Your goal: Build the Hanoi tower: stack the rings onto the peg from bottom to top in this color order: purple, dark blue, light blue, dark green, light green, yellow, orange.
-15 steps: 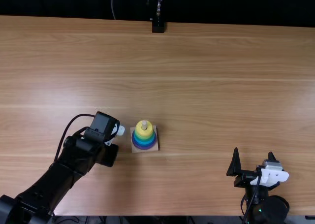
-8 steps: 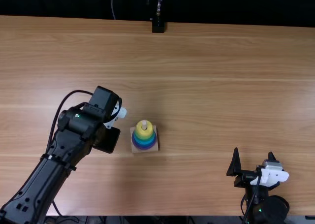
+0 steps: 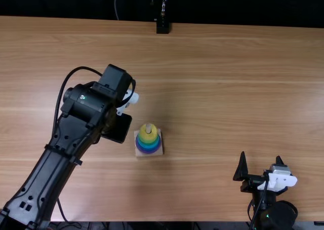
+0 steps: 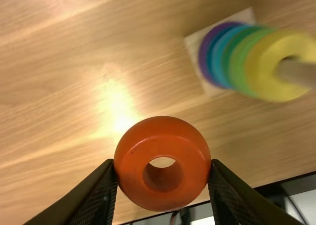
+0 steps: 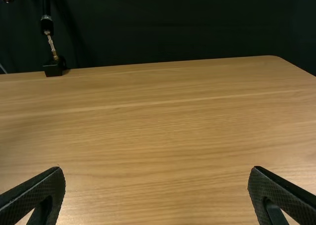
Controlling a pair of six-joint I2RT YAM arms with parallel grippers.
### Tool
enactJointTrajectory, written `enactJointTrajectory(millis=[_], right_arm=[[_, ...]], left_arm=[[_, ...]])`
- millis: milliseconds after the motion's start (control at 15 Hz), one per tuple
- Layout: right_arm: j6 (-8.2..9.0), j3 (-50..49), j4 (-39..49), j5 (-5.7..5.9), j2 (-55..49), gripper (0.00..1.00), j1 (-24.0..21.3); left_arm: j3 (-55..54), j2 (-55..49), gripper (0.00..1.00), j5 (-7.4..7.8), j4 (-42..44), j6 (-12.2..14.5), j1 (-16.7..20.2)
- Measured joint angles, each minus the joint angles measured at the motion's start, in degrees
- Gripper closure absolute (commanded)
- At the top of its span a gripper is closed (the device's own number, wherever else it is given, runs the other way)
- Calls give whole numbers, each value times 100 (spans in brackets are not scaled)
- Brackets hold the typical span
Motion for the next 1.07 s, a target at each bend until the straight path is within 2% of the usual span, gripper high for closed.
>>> enactJointTrajectory(millis=[400,800,1067], right_arm=[[0,0,2,4,0,0,0],[-2,0,0,2,0,0,0],[-2,-2,-2,4,0,0,0]], left_arm=[[922,352,100,2,-247,-560,-566],[1132,761,100,17,-258,-824,-1001],[1386,938,100,22,-251,-927,-1080]])
